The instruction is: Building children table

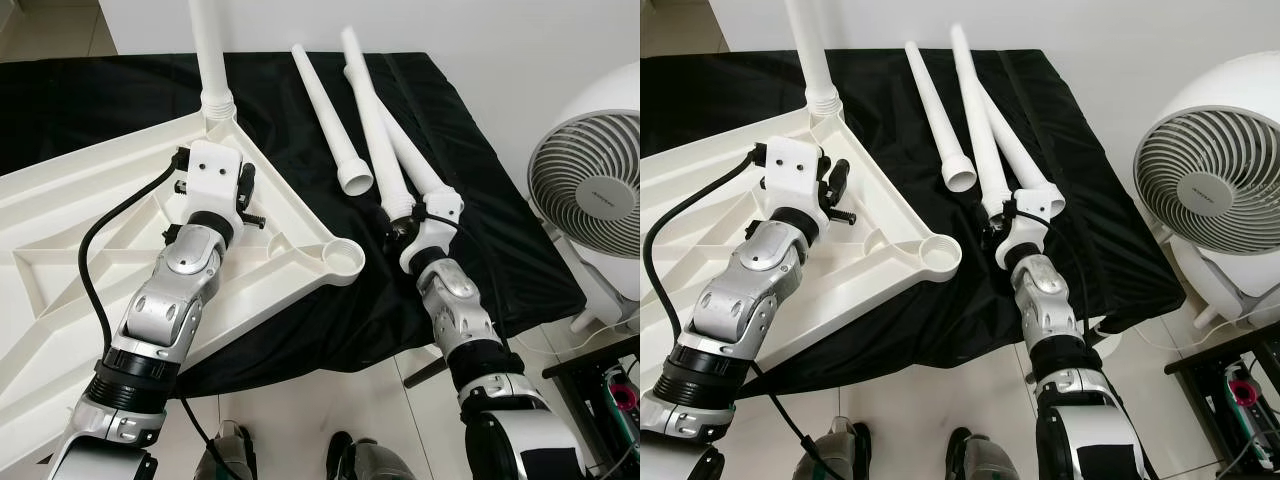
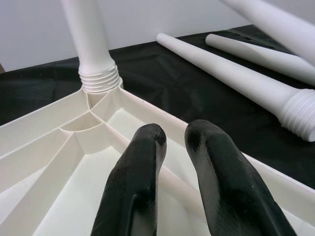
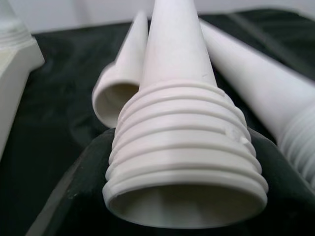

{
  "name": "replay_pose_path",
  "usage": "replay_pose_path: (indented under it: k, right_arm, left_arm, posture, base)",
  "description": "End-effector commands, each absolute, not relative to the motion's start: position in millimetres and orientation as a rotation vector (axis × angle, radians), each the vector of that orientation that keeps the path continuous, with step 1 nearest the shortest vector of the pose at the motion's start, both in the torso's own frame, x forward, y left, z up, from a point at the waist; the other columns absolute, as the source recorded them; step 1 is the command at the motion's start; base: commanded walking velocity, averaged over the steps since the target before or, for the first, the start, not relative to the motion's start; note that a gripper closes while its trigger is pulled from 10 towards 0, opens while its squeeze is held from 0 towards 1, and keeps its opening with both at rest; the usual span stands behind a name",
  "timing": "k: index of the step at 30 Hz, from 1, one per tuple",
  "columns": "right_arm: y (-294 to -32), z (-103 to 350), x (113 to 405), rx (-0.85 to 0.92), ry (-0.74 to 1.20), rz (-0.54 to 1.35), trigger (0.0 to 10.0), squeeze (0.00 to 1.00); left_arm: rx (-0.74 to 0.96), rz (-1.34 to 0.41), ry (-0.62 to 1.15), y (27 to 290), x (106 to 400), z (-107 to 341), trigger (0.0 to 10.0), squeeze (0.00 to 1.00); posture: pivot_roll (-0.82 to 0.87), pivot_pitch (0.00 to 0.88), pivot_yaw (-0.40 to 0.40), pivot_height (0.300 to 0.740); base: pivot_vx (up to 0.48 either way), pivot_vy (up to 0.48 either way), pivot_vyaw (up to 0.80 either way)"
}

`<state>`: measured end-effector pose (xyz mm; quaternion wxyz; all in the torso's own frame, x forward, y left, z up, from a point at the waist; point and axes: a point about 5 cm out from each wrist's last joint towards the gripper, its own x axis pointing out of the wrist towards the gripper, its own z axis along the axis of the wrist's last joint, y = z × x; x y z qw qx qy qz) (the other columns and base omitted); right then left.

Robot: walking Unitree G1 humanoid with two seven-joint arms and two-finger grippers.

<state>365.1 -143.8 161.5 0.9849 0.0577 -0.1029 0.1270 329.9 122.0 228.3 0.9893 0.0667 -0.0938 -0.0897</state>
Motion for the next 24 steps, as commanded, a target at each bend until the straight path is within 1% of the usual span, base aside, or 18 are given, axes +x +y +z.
replay_pose_path:
  k: [1, 5, 9, 11, 12, 14, 16, 17, 21, 24]
  right_arm:
    - [-147, 167, 361, 0.108, -0.27, 0.255, 10.0, 0.0]
    - [-148, 171, 355, 0.091, -0.319, 0.25, 10.0, 0.0]
    - [-149, 182, 343, 0.026, -0.422, 0.258, 10.0, 0.0]
    - [-149, 184, 341, 0.013, -0.438, 0.258, 10.0, 0.0]
    - [-150, 187, 338, -0.04, -0.467, 0.243, 10.0, 0.0]
    - [-151, 188, 338, -0.047, -0.472, 0.24, 10.0, 0.0]
    - [-154, 189, 336, -0.056, -0.484, 0.219, 10.0, 0.0]
    - [-154, 192, 334, -0.078, -0.502, 0.211, 10.0, 0.0]
    - [-155, 195, 330, -0.105, -0.527, 0.208, 10.0, 0.0]
    - [-154, 198, 325, -0.124, -0.543, 0.21, 10.0, 0.0]
  left_arm:
    - [0.13, -0.22, -0.176, 119, 329, 227, 10.0, 0.0]
    - [0.109, -0.249, -0.174, 119, 330, 228, 10.0, 0.0]
    - [0.004, -0.423, -0.192, 108, 328, 239, 10.0, 0.0]
    - [-0.013, -0.451, -0.195, 107, 327, 241, 10.0, 0.0]
    - [-0.03, -0.553, -0.215, 102, 323, 247, 10.0, 0.0]
    - [-0.032, -0.571, -0.222, 101, 323, 248, 10.0, 0.0]
    - [-0.06, -0.642, -0.225, 97, 321, 252, 10.0, 0.0]
    - [-0.098, -0.689, -0.223, 95, 319, 254, 10.0, 1.0]
    - [-0.139, -0.755, -0.228, 92, 316, 258, 10.0, 1.0]
    - [-0.208, -0.862, -0.241, 86, 312, 267, 10.0, 1.0]
  posture:
    - [0.11, 0.192, -0.034, 0.74]
    - [0.11, 0.189, -0.035, 0.74]
    - [0.09, 0.169, -0.043, 0.74]
    - [0.09, 0.169, -0.043, 0.74]
    - [0.09, 0.154, -0.045, 0.74]
    - [0.09, 0.154, -0.045, 0.74]
    - [0.09, 0.149, -0.047, 0.74]
    - [0.08, 0.144, -0.048, 0.74]
    - [0.08, 0.138, -0.048, 0.74]
    - [0.08, 0.125, -0.048, 0.74]
  base:
    - [0.0, 0.0, 0.0]
    - [0.0, 0.0, 0.0]
    - [0.0, 0.0, 0.0]
    - [0.0, 0.0, 0.0]
    - [0.0, 0.0, 0.0]
    - [0.0, 0.0, 0.0]
    - [0.0, 0.0, 0.0]
    - [0.0, 0.0, 0.0]
    - [0.0, 0.0, 0.0]
    - [0.0, 0.0, 0.0]
